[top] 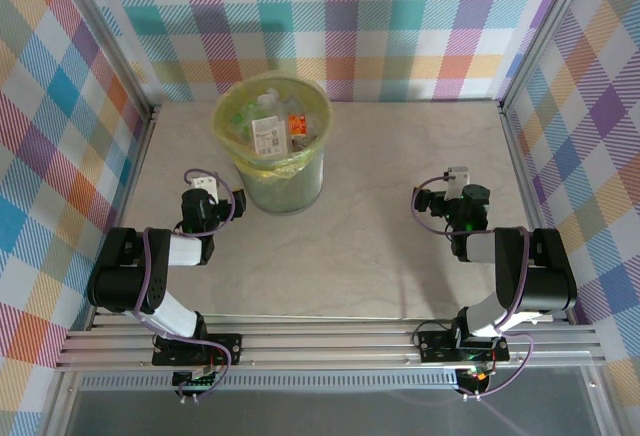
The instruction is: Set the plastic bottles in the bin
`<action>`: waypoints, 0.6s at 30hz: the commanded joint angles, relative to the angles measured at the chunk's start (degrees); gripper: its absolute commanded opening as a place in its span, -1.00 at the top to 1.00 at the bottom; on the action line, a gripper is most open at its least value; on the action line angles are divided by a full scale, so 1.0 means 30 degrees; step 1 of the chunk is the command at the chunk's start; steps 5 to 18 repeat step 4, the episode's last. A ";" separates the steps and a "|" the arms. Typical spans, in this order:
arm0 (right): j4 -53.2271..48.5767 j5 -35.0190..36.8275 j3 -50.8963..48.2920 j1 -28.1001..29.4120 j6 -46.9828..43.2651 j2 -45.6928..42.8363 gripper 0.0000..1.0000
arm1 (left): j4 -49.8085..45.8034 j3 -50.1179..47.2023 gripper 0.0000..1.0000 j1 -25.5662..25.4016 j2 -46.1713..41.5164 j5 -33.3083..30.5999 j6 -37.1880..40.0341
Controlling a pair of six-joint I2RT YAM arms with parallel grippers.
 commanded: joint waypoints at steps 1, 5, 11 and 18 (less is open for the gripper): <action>0.0168 -0.0059 0.0285 -0.0098 0.0166 0.0049 -1.00 | -0.0135 0.0376 -1.00 -0.0236 0.0023 -0.0056 0.0256; 0.0168 -0.0044 0.0285 -0.0107 0.0165 0.0034 -0.99 | -0.0135 0.0375 -1.00 -0.0213 0.0023 -0.0056 0.0256; 0.0168 -0.0044 0.0285 -0.0107 0.0165 0.0034 -0.99 | -0.0135 0.0375 -1.00 -0.0213 0.0023 -0.0056 0.0256; 0.0168 -0.0044 0.0285 -0.0107 0.0165 0.0034 -0.99 | -0.0135 0.0375 -1.00 -0.0213 0.0023 -0.0056 0.0256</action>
